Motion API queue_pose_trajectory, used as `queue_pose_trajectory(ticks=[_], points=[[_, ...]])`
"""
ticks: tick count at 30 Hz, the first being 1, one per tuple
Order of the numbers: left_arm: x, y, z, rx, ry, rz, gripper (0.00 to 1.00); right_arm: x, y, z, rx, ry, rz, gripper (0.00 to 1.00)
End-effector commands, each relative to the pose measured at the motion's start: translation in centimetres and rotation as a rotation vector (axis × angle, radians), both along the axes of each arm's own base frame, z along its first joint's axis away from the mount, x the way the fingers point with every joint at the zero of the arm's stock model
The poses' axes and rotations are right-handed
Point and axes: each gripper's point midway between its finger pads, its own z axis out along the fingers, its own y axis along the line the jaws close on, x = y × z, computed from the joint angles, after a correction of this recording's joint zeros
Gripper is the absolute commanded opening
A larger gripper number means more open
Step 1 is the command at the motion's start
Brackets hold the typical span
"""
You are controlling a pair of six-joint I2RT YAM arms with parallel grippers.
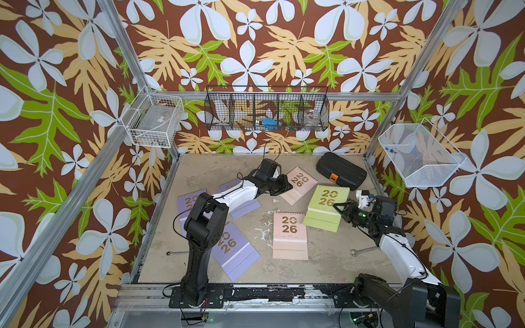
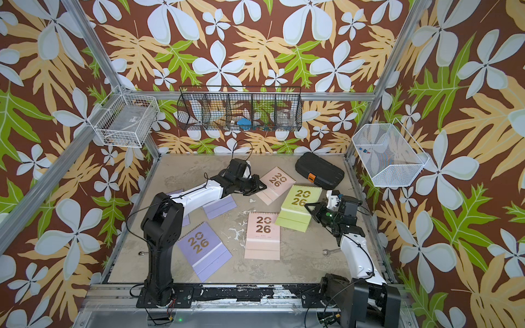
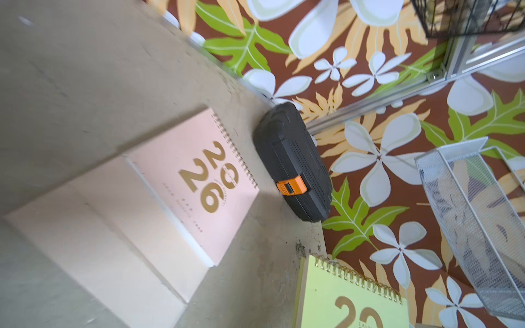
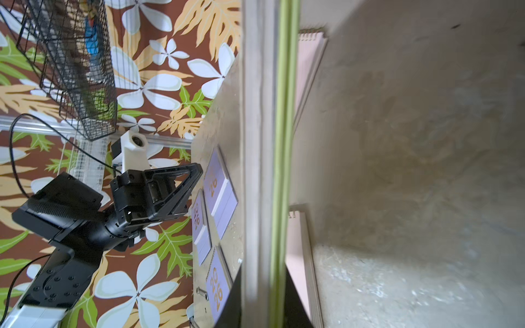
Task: Stack the calendars
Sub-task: Place the calendar at the calendar.
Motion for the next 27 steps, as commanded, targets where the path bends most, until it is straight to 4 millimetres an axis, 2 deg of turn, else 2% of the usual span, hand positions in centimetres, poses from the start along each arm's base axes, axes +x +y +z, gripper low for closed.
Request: queue_pose_trajectory(ticks=[1, 4, 9, 17, 22, 27], points=[[0.4, 2.4, 0.7, 0.009, -0.029, 0.054, 0.09, 0.4, 2.0, 2.0, 0.024, -0.072, 0.063, 0.16], [-0.2, 4.6, 0.5, 0.034, -0.032, 0.090, 0.09, -0.3, 3.4, 2.0, 0.033, -0.073, 0.103, 0.15], [-2.3, 6.6, -0.8, 0.058, -0.015, 0.120, 0.08, -1.9, 5.2, 1.7, 0.062, -0.075, 0.169, 0.15], [-6.1, 9.2, -4.0, 0.073, 0.039, 0.161, 0.07, -5.1, 8.1, 0.0, 0.103, -0.068, 0.278, 0.15], [-8.4, 10.6, -5.8, 0.085, 0.068, 0.179, 0.07, -6.1, 10.5, -1.2, 0.102, -0.058, 0.348, 0.15], [-10.2, 11.4, -7.5, 0.087, 0.102, 0.185, 0.07, -6.7, 11.6, -2.5, 0.111, -0.041, 0.367, 0.15]])
